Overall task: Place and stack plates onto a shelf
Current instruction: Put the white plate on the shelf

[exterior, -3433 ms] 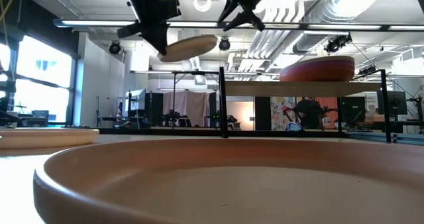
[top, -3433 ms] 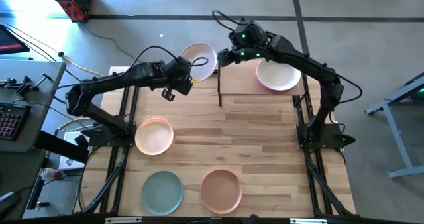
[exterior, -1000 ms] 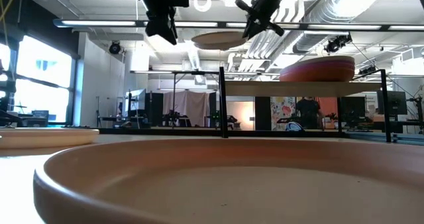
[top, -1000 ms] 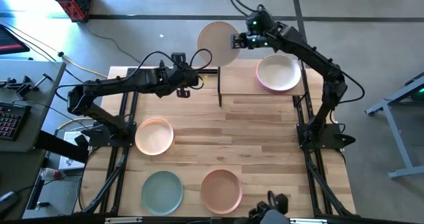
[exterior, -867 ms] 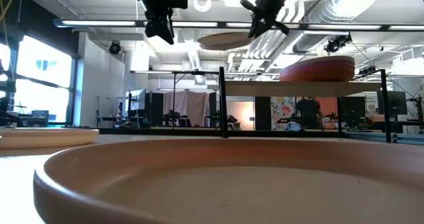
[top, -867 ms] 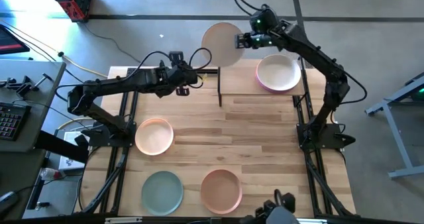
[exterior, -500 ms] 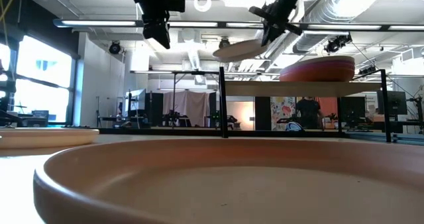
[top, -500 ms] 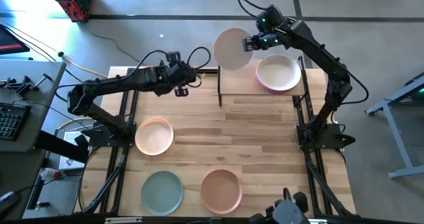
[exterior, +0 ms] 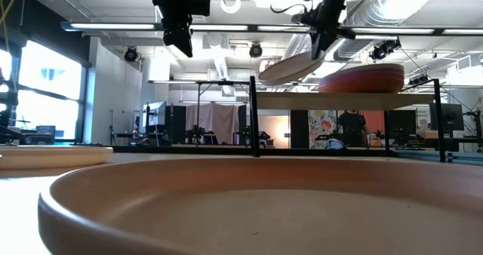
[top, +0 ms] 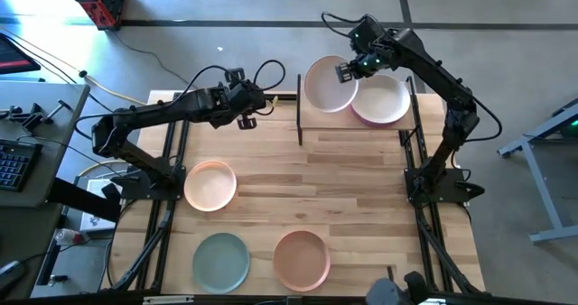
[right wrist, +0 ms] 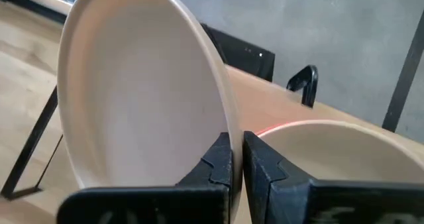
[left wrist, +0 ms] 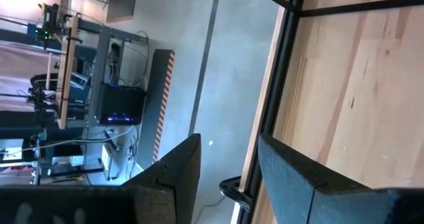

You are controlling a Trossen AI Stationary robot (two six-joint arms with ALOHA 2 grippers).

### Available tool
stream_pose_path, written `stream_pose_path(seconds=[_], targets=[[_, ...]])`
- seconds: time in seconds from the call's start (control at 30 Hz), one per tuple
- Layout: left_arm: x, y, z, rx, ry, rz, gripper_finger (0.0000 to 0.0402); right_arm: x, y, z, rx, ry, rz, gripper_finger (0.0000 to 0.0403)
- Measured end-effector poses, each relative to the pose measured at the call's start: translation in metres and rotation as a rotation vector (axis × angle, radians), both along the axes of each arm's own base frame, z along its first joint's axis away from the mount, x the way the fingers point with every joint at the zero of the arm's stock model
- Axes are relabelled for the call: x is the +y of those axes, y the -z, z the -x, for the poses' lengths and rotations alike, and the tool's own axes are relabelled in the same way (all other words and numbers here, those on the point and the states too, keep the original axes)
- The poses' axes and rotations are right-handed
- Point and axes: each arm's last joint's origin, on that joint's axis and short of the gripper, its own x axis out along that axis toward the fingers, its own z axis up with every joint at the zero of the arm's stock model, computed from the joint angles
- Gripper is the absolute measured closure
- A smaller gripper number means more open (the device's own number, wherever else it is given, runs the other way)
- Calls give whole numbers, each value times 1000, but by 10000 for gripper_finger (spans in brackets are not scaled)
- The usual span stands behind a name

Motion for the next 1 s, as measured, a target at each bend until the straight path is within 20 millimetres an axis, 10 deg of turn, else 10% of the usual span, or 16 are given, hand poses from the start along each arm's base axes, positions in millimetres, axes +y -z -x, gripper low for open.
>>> stream_pose_path(seconds=[1.0], targets=[[0,0,0,0,1,0,259,9,26,-31,96,-5,-66,402]])
